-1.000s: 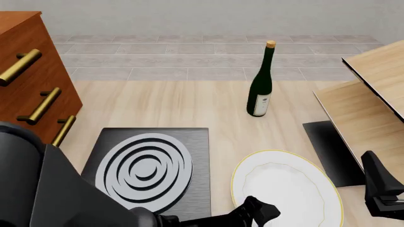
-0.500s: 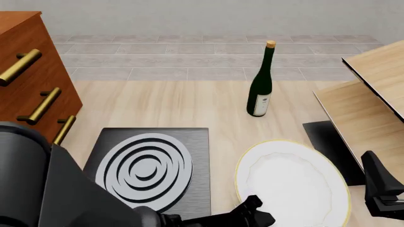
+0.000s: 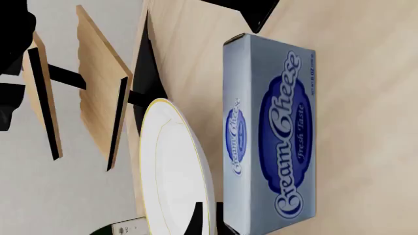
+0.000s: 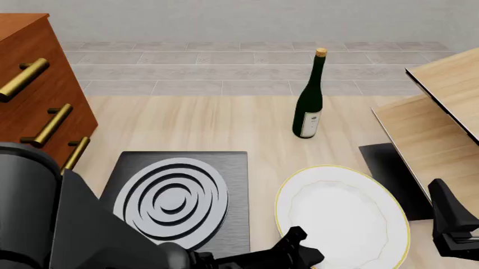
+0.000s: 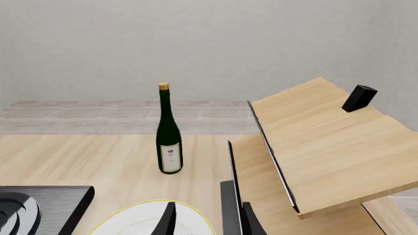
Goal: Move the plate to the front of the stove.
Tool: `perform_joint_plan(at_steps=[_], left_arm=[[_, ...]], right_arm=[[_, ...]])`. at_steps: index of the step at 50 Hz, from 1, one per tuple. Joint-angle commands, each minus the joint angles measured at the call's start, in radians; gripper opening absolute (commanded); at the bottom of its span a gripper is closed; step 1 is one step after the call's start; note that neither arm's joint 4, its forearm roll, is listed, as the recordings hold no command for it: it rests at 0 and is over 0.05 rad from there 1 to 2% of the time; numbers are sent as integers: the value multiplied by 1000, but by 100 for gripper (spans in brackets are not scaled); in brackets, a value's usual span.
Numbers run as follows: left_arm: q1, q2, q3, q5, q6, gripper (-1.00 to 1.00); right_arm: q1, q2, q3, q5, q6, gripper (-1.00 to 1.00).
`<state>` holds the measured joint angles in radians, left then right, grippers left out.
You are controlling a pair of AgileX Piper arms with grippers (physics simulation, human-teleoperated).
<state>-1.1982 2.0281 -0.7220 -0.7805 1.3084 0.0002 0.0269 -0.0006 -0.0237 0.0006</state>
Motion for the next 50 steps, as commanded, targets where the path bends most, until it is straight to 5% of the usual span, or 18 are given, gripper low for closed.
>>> perform_joint_plan(at_steps=[1,32,50], left_arm=[[24,36,6,15,112,-100],[140,-283,158,48,237,-100],[332,-542,246,139,296,-100]], right_arm=[[0,0,0,0,0,100],[0,-1,0,0,0,100],[0,0,0,0,0,100]])
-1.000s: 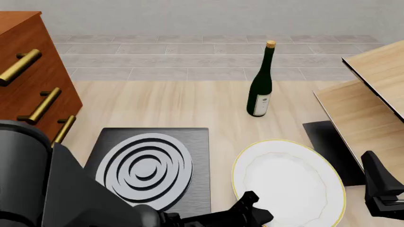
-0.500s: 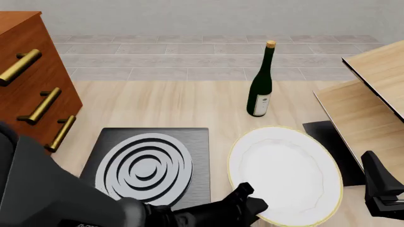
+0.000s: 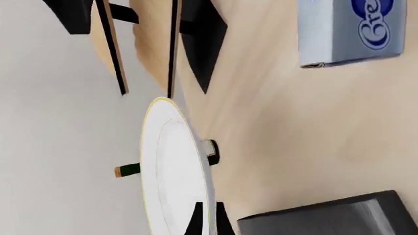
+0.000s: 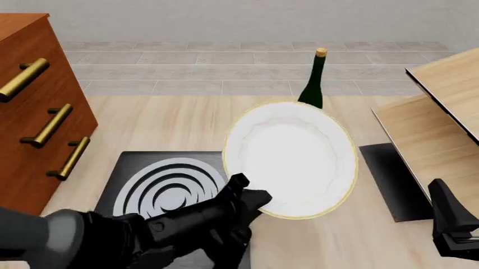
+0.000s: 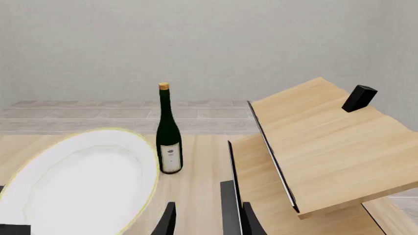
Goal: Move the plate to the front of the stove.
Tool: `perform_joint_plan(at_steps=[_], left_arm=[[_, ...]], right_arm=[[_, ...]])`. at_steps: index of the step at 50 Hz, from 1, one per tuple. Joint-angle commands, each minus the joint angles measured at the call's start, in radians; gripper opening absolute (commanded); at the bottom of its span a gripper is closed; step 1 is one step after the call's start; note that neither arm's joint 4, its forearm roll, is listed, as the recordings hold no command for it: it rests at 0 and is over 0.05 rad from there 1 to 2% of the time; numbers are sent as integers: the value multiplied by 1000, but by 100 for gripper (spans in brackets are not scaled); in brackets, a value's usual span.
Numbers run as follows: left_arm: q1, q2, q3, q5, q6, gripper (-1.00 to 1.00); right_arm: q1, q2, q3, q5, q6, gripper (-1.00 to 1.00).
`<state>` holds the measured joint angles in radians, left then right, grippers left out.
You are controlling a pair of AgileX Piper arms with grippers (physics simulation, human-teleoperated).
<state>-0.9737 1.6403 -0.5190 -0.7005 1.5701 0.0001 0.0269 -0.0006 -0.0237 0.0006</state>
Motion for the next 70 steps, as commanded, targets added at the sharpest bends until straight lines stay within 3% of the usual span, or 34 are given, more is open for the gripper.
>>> perform_joint_plan(at_steps=[1,14,30,34,37,48,70], left_arm=[[112,-162,42,65,34,-100],[260,-263,27,137,59,-100],[364,-310,-93,261,39,-100],[392,-293,-132,279,44,-100],[426,-281,-216,314,7,-100],[487,-231,-359,384,-41,-100],[578,-101,-530,496,-86,-100]], right_arm=[[0,0,0,0,0,100],[0,0,0,0,0,100],[0,0,0,0,0,100],[0,0,0,0,0,100],[0,0,0,0,0,100],[0,0,0,0,0,100],[0,0,0,0,0,100]])
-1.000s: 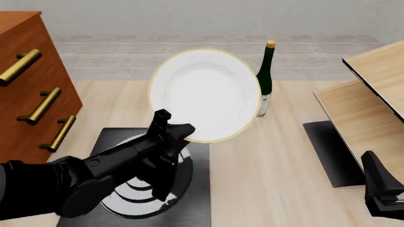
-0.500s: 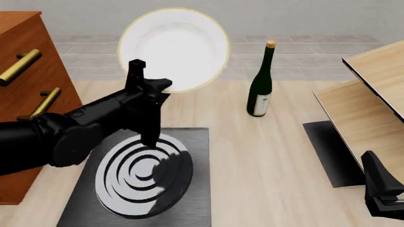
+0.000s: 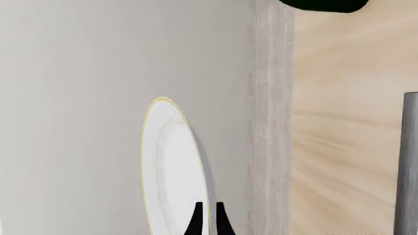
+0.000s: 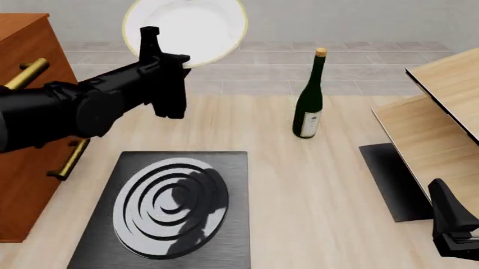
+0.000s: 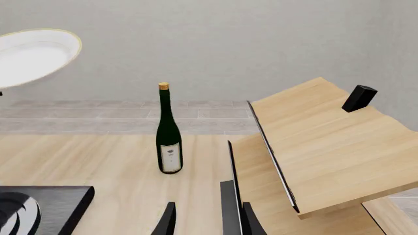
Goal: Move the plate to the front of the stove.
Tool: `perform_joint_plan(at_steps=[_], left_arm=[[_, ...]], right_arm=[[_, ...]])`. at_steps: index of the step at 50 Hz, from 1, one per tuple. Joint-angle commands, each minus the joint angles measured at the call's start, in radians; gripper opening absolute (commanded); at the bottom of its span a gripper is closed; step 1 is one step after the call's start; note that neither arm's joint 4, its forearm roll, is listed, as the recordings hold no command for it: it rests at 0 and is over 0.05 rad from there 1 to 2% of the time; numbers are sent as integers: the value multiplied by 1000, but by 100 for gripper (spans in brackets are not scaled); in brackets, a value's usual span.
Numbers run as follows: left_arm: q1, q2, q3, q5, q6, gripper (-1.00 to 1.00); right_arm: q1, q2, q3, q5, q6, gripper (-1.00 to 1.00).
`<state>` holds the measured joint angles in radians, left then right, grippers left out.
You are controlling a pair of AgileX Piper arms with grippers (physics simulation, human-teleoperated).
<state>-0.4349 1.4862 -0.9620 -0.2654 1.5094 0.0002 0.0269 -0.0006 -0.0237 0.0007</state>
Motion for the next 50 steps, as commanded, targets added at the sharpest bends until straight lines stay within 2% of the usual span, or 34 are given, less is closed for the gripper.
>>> perform_joint_plan(at_steps=[1,17,19,28,50], left_arm=[[41,57,-97,90,-37,-100],[63,126,-171,188,-69,-100],[82,145,-165,165,-48,-100],[85,180,-201,186,-88,-100],[105,270,-229,176,-122,-100]], right_arm=[[0,0,0,0,0,100],[0,0,0,0,0,100],[0,0,0,0,0,100],[0,0,0,0,0,100],[0,0,0,0,0,100]])
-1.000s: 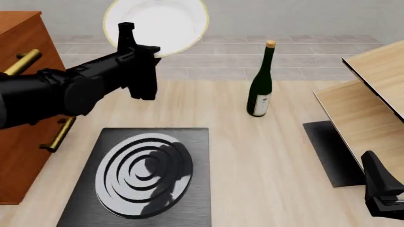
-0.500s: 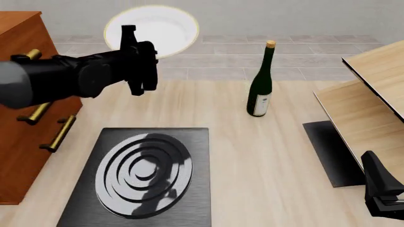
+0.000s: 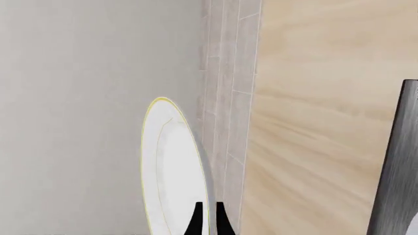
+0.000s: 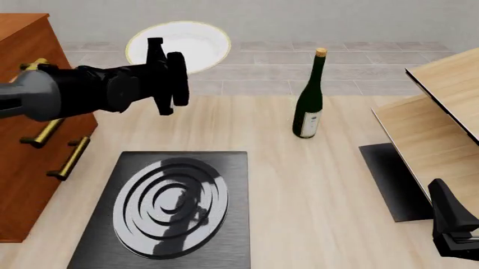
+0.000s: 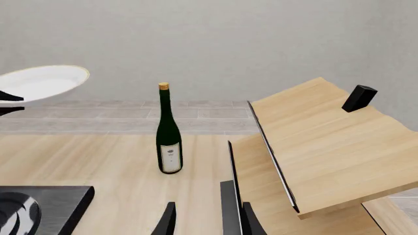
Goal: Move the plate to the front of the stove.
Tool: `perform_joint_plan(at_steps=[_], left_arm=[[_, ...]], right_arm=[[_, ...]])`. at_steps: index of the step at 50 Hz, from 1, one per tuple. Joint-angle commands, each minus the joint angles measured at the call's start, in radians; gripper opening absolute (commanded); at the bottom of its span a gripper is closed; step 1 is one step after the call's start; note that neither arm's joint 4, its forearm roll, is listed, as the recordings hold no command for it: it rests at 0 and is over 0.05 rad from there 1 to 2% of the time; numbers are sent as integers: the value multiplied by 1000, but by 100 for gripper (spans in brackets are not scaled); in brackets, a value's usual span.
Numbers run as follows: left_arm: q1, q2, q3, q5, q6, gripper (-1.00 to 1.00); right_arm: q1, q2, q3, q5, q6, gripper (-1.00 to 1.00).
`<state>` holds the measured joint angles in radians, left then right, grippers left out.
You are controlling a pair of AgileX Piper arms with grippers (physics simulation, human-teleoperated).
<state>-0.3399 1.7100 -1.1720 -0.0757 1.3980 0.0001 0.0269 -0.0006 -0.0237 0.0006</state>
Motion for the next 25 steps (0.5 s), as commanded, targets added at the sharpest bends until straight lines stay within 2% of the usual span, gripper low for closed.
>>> perform_joint_plan(at_steps=[1,25], left_arm=[[10,51,-18,-13,-11,-100],[26,160,-40,-50,-28,-100]], right_arm=[[0,0,0,0,0,100],[0,0,0,0,0,100]])
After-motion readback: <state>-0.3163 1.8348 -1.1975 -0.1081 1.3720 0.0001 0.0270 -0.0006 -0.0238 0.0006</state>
